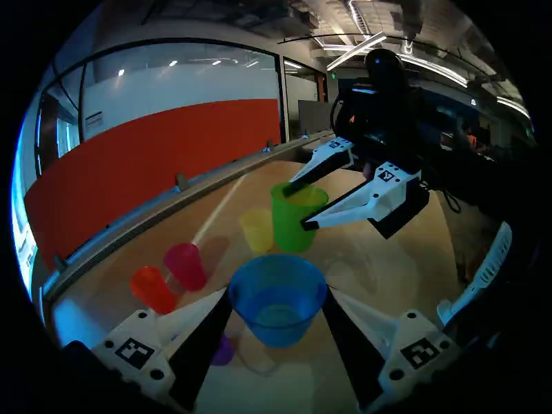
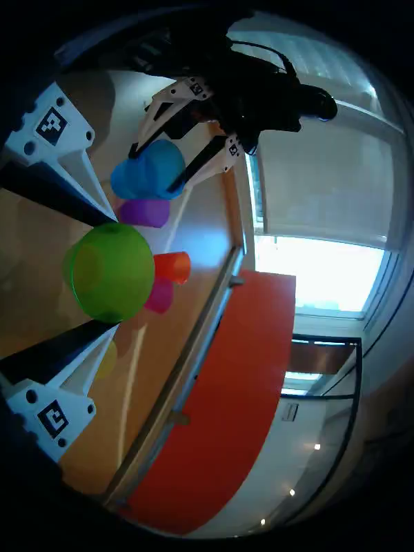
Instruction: Pour water
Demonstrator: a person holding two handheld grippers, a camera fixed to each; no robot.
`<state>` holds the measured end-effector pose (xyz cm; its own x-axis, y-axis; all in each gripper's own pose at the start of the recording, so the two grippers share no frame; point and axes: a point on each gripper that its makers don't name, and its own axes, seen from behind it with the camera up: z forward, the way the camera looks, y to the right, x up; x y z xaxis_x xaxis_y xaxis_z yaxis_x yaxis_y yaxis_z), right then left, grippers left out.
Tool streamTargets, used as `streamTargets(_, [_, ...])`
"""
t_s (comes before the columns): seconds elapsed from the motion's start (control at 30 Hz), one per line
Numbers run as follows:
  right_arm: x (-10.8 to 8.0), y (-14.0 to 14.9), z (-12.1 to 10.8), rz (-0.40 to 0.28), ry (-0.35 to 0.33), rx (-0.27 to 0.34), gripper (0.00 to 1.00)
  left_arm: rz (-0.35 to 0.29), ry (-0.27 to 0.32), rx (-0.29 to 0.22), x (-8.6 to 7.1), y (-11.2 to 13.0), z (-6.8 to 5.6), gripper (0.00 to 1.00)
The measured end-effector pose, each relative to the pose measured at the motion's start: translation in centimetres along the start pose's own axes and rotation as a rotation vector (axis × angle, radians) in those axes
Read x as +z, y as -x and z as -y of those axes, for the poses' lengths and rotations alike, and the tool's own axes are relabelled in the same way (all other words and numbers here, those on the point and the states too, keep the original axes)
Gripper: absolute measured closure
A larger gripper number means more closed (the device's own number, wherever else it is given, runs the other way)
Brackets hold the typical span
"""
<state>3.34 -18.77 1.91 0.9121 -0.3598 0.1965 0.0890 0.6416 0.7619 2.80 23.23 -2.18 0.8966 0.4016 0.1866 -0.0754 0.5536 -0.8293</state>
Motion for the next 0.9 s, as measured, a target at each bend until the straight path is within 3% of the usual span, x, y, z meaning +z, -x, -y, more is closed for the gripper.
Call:
streamTargets(0.4, [-1.8,-4.1,1.0,-0.143,0.008,0.010,0.07,-0.098,-0.050,-0.040,-2.3,-3.2,1.3,0.12])
streamTargets(0.9, [-2.7,-7.1,2.3,-0.245,0.001,0.017,0.06,-0.165,-0.077,-0.057,-4.0,-5.2,2.0,0.12])
